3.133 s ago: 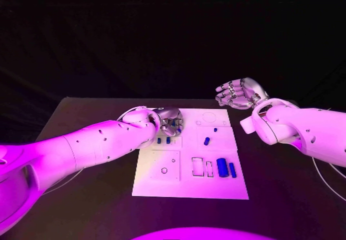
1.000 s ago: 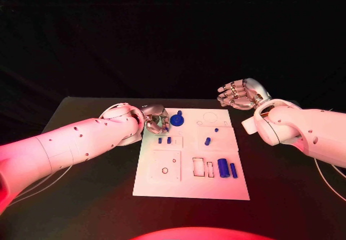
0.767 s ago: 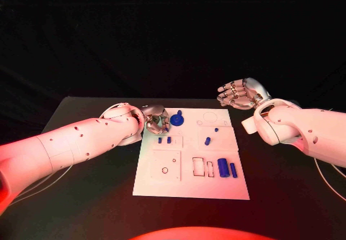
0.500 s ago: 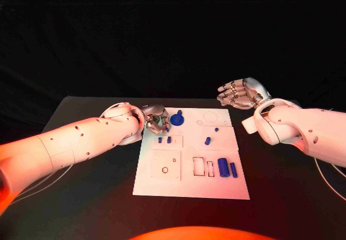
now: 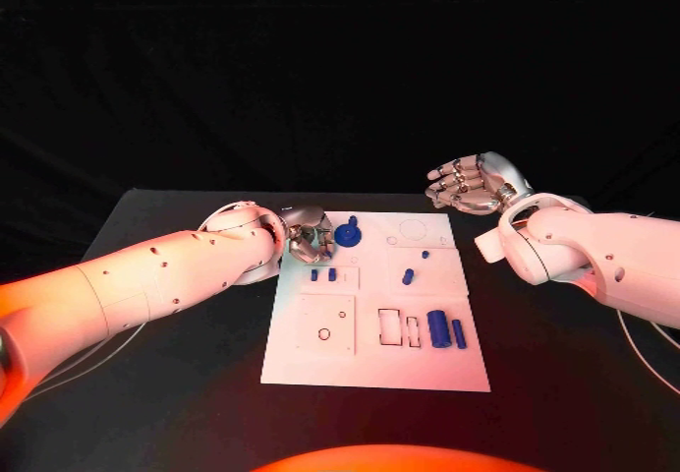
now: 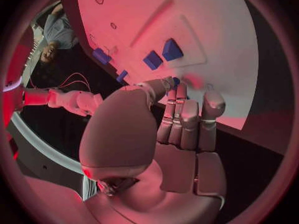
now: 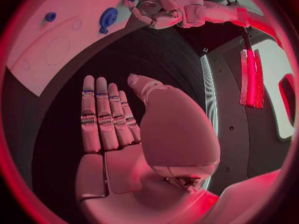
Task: Assemble the parts on the task board
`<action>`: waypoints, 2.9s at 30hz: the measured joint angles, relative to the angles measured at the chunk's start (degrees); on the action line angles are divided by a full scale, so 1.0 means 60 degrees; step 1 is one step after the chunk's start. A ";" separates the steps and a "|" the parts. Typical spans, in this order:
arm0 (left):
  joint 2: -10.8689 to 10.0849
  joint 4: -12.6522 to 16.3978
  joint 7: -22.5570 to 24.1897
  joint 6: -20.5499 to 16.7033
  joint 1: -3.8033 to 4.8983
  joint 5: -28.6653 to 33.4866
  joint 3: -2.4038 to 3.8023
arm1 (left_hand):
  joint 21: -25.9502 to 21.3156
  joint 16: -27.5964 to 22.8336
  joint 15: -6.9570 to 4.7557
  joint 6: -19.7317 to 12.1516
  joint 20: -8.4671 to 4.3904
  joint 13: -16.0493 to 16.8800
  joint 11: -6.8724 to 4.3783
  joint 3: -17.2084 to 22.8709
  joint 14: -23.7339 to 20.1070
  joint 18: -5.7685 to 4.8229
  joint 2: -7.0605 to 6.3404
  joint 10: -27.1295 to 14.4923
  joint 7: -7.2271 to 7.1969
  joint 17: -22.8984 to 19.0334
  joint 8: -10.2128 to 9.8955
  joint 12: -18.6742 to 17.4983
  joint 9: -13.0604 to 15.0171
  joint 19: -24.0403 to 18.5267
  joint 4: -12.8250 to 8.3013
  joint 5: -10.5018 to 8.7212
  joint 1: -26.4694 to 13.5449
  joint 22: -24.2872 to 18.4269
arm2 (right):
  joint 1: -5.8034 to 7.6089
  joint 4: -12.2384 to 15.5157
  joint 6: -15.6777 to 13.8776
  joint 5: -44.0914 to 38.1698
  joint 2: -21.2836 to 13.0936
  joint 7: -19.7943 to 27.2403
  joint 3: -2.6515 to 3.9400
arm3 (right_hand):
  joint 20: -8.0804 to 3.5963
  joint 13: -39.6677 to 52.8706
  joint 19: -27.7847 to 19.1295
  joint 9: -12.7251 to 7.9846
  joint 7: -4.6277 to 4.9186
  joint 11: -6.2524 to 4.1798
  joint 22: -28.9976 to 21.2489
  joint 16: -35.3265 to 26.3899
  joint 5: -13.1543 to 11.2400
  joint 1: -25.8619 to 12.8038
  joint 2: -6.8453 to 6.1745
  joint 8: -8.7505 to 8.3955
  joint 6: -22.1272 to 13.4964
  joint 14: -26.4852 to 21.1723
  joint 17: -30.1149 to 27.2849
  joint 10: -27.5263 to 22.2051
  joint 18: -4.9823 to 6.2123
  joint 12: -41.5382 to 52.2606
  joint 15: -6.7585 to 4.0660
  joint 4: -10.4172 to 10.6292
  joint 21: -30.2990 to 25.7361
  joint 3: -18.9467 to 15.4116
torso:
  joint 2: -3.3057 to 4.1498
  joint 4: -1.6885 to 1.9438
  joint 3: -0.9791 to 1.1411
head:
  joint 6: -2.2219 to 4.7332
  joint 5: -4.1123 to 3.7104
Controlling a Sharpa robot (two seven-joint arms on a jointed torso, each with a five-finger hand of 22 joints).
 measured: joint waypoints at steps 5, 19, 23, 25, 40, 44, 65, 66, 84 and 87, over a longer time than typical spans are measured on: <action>0.0027 -0.0053 0.0028 0.0005 0.0011 0.0019 -0.0031 | 0.0000 0.0000 0.0000 0.0032 0.0000 0.0000 0.0008 0.0000 0.0000 0.0001 -0.0002 0.0007 -0.0033 -0.0008 0.0000 0.0000 0.0002 0.0000 0.0000 0.0000 0.0001 0.0000 | 0.0000 0.0000 0.0001 0.0000 0.0006 0.0000 0.0000 | 0.0035 0.0000 -0.0036 0.0000 0.0000 0.0000 -0.0015 0.0000 -0.0039 0.0000 0.0000 0.0000 0.0000 0.0000 0.0000 0.0000 0.0000 0.0000 0.0000 -0.0027 0.0000 0.0027 | 0.0000 -0.0003 0.0000 | -0.0015 -0.0002; -0.0047 -0.0063 0.0171 -0.0105 -0.0004 0.0138 -0.0073 | -0.0187 0.0000 0.0005 -0.0038 -0.0003 -0.0036 0.0008 -0.0054 -0.0005 -0.0001 -0.0142 0.0007 0.0034 -0.0131 -0.0281 -0.0308 -0.0026 -0.0105 0.0003 0.0000 -0.0216 -0.0142 | -0.0001 0.0008 0.0001 0.0001 -0.0006 0.0000 0.0000 | 0.0035 0.0000 -0.0035 -0.0010 0.0000 0.0000 -0.0026 -0.0038 -0.0039 0.0000 0.0000 -0.0011 0.0000 0.0000 -0.0008 0.0000 0.0000 0.0001 0.0000 -0.0027 0.0000 0.0027 | 0.0000 -0.0001 0.0004 | -0.0013 0.0015; -0.0080 -0.0063 0.0212 -0.0168 -0.0020 0.0173 -0.0090 | -0.0234 0.0000 0.0054 -0.0123 0.0032 -0.0076 0.0036 -0.0054 -0.0054 -0.0001 -0.0188 -0.0021 0.0052 -0.0201 -0.0385 -0.0483 -0.0035 -0.0140 0.0003 0.0000 -0.0262 -0.0173 | -0.0001 0.0008 0.0001 0.0002 -0.0011 0.0000 0.0000 | 0.0035 0.0000 -0.0035 -0.0010 0.0000 0.0000 -0.0026 -0.0038 -0.0039 0.0000 0.0000 -0.0038 0.0000 0.0000 -0.0008 0.0000 0.0000 0.0001 0.0000 -0.0027 0.0000 0.0027 | 0.0000 0.0005 -0.0002 | -0.0010 0.0012; -0.0092 -0.0062 0.0225 -0.0196 -0.0027 0.0187 -0.0095 | -0.0251 0.0000 0.0054 -0.0123 0.0067 -0.0076 0.0063 -0.0079 -0.0054 -0.0001 -0.0226 -0.0048 0.0051 -0.0216 -0.0423 -0.0490 -0.0036 -0.0175 0.0028 0.0000 -0.0300 -0.0191 | -0.0001 0.0008 0.0001 0.0002 -0.0011 0.0000 0.0000 | 0.0035 0.0000 -0.0035 -0.0010 0.0000 0.0000 -0.0031 -0.0038 -0.0039 -0.0001 -0.0002 -0.0038 0.0000 0.0000 -0.0008 0.0000 0.0000 0.0001 0.0000 -0.0027 0.0000 0.0027 | 0.0000 0.0007 -0.0002 | -0.0011 0.0007; -0.0133 -0.0058 0.0246 -0.0261 -0.0040 0.0237 -0.0101 | -0.0338 -0.0037 0.0156 -0.0456 0.0102 -0.0096 0.0131 -0.0078 -0.0156 -0.0001 -0.0340 -0.0117 0.0137 -0.0340 -0.0772 -0.0748 -0.0094 -0.0208 0.0027 0.0000 -0.0414 -0.0254 | -0.0001 -0.0004 0.0000 0.0003 -0.0007 -0.0001 0.0000 | 0.0055 0.0000 -0.0056 -0.0033 0.0000 0.0001 -0.0071 -0.0075 -0.0072 -0.0049 -0.0050 -0.0076 -0.0001 0.0000 -0.0026 0.0000 -0.0001 -0.0032 0.0000 -0.0026 0.0000 0.0026 | 0.0000 0.0006 -0.0008 | -0.0064 0.0003; -0.0134 -0.0058 0.0246 -0.0258 -0.0040 0.0246 -0.0101 | -0.0338 -0.0037 0.0156 -0.0483 0.0102 -0.0095 0.0131 -0.0078 -0.0156 -0.0001 -0.0340 -0.0117 0.0136 -0.0354 -0.0795 -0.0748 -0.0097 -0.0208 0.0027 0.0000 -0.0414 -0.0254 | -0.0001 -0.0005 0.0000 0.0004 -0.0003 -0.0002 0.0000 | 0.0069 0.0000 -0.0069 -0.0033 0.0000 0.0000 -0.0087 -0.0076 -0.0072 -0.0049 -0.0050 -0.0076 0.0000 0.0000 -0.0040 0.0000 -0.0001 -0.0076 0.0000 -0.0026 0.0000 0.0026 | -0.0001 0.0003 -0.0007 | -0.0065 0.0013; -0.0456 0.0021 0.0189 -0.0266 -0.0040 0.0268 -0.0027 | -0.0444 -0.0037 0.0174 -0.0958 0.0151 -0.0077 0.0189 -0.0131 -0.0243 -0.0002 -0.0401 -0.0175 0.0137 -0.0514 -0.1145 -0.0894 -0.0186 -0.0256 0.0027 0.0000 -0.0475 -0.0336 | -0.0001 -0.0070 0.0051 -0.0095 -0.0033 -0.0091 0.0000 | 0.0105 0.0000 0.0008 -0.0083 0.0050 0.0127 -0.0313 -0.0120 -0.0115 -0.0100 -0.0101 -0.0131 0.0054 0.0189 -0.0170 -0.0170 -0.0001 -0.0316 0.0030 -0.0387 0.0149 0.0063 | -0.0002 -0.0001 0.0001 | -0.0068 0.0011; -0.0502 0.0042 0.0188 -0.0272 -0.0040 0.0274 -0.0011 | -0.0444 -0.0037 0.0190 -0.0958 0.0151 -0.0073 0.0198 -0.0131 -0.0259 -0.0001 -0.0402 -0.0184 0.0137 -0.0528 -0.1145 -0.0894 -0.0187 -0.0256 0.0026 0.0001 -0.0475 -0.0346 | -0.0001 -0.0090 0.0081 -0.0149 -0.0038 -0.0120 0.0000 | 0.0026 0.0000 0.0197 -0.0083 0.0014 0.0058 -0.0271 -0.0015 -0.0115 -0.0099 -0.0101 -0.0131 0.0091 0.0396 -0.0129 -0.0101 0.0000 -0.0316 -0.0038 -0.0457 0.0275 0.0051 | -0.0004 0.0002 0.0001 | -0.0059 0.0013; -0.2129 0.1231 0.0969 -0.1137 0.0110 0.4998 0.0276 | -0.2838 -0.2160 0.0308 -0.0733 0.0270 -0.0061 0.0418 -0.0102 -0.2335 0.0379 -0.0299 -0.0578 0.0361 -0.3889 -0.1273 -0.1062 -0.0135 -0.2322 -0.0002 0.0000 -0.0372 -0.2447 | -0.0056 -0.0308 0.2266 -0.5027 -0.0104 -0.1728 0.0002 | -0.1089 0.0098 0.3088 -0.0165 -0.0332 -0.0504 0.6298 0.7605 -0.0691 -0.0784 -0.0254 -0.0430 0.0977 0.3230 0.5509 0.0770 -0.0595 -0.0955 -0.1003 -0.1006 0.7940 0.0027 | -0.0039 0.0002 -0.0003 | 0.0240 -0.0537; -0.2392 0.1607 0.1383 -0.1284 0.0113 0.6534 0.0281 | -0.2952 -0.2361 0.0309 -0.0733 0.0270 -0.0067 0.0418 -0.0119 -0.2358 0.0379 -0.0257 -0.0578 0.0361 -0.4010 -0.1311 -0.1062 -0.0136 -0.2322 -0.0018 0.0000 -0.0329 -0.2540 | -0.0111 -0.0268 0.2403 -0.6035 -0.0153 -0.2067 -0.0002 | -0.1025 0.0114 0.3282 -0.0159 -0.0325 -0.0448 0.7998 0.9228 -0.0758 -0.0790 -0.0261 -0.0528 0.0902 0.3205 0.6748 0.0454 -0.0709 -0.0957 -0.0918 -0.0937 0.9561 -0.0383 | -0.0047 0.0008 -0.0016 | 0.0272 -0.0644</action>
